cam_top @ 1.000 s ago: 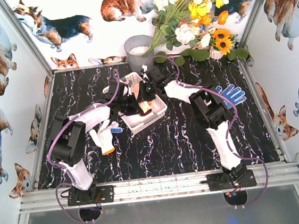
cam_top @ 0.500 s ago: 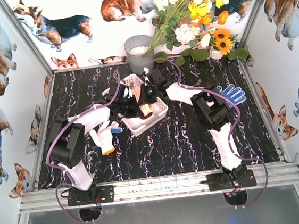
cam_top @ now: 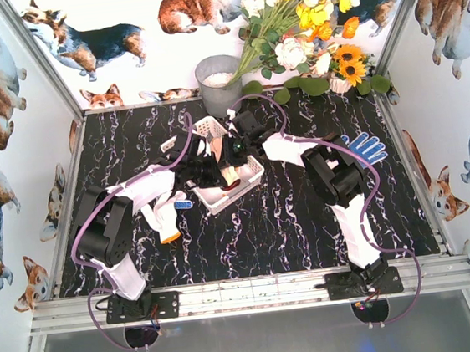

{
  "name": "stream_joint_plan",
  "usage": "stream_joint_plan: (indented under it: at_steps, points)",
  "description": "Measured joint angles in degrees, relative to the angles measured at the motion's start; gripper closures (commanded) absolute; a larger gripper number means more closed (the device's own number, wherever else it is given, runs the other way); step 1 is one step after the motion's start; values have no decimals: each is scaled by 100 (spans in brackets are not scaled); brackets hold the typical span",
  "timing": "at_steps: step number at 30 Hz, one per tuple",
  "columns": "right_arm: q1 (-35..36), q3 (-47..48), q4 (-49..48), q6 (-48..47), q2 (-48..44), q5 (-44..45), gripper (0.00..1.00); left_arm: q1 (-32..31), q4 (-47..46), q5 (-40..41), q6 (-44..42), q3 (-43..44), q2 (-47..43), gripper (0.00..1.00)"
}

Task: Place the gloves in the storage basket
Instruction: Place the glove in the bin.

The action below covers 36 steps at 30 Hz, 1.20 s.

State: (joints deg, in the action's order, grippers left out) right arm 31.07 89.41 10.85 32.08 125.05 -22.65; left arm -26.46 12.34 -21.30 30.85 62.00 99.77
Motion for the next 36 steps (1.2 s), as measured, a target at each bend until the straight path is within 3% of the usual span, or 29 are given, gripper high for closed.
stream_joint_plan:
  at_steps: [13,24,36]
  points:
    - [0,-79,-138,15,0,4,100,-63,162,61,-133,-20,-17,62]
    - [0,-138,-216,133,-22,44,100,-85,527,264,-162,39,-424,59]
    - [72,-221,-127,739,-157,343,100,-85,498,531,-109,98,-575,71]
